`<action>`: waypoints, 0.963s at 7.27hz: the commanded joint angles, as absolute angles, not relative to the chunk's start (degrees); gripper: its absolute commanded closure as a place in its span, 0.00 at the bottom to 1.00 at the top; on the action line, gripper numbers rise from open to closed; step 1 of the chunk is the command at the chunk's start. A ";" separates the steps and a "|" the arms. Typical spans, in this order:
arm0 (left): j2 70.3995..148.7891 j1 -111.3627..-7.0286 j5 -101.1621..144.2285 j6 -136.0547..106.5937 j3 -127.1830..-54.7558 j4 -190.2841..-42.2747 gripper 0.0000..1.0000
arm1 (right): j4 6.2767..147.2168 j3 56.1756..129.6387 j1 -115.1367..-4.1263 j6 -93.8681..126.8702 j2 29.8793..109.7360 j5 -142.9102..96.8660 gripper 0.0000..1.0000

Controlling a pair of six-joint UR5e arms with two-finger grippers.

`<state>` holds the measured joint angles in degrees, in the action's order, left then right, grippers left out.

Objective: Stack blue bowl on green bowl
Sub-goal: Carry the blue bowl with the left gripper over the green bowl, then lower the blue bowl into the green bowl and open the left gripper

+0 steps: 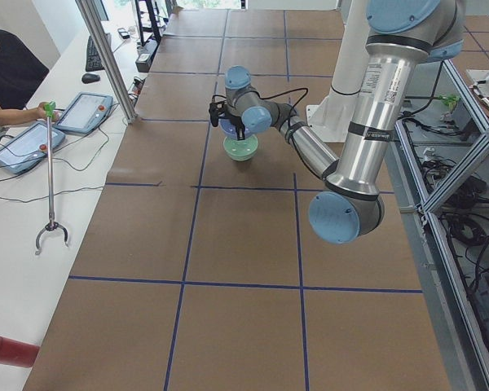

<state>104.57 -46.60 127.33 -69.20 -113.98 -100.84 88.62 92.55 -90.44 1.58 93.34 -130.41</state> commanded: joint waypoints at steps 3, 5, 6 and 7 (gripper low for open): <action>105.29 -43.86 125.33 -69.87 -109.09 -105.62 1.00 | 88.59 92.55 -90.44 1.58 93.34 -130.43 0.00; 105.38 -43.51 125.33 -69.87 -108.37 -106.17 1.00 | 88.59 92.55 -90.44 1.58 93.34 -130.43 0.00; 105.38 -43.51 125.25 -69.44 -108.11 -106.17 0.75 | 88.59 92.55 -90.44 1.58 93.34 -130.34 0.00; 105.47 -43.42 125.24 -69.26 -107.58 -107.30 0.01 | 88.59 92.55 -90.44 1.58 93.34 -130.34 0.00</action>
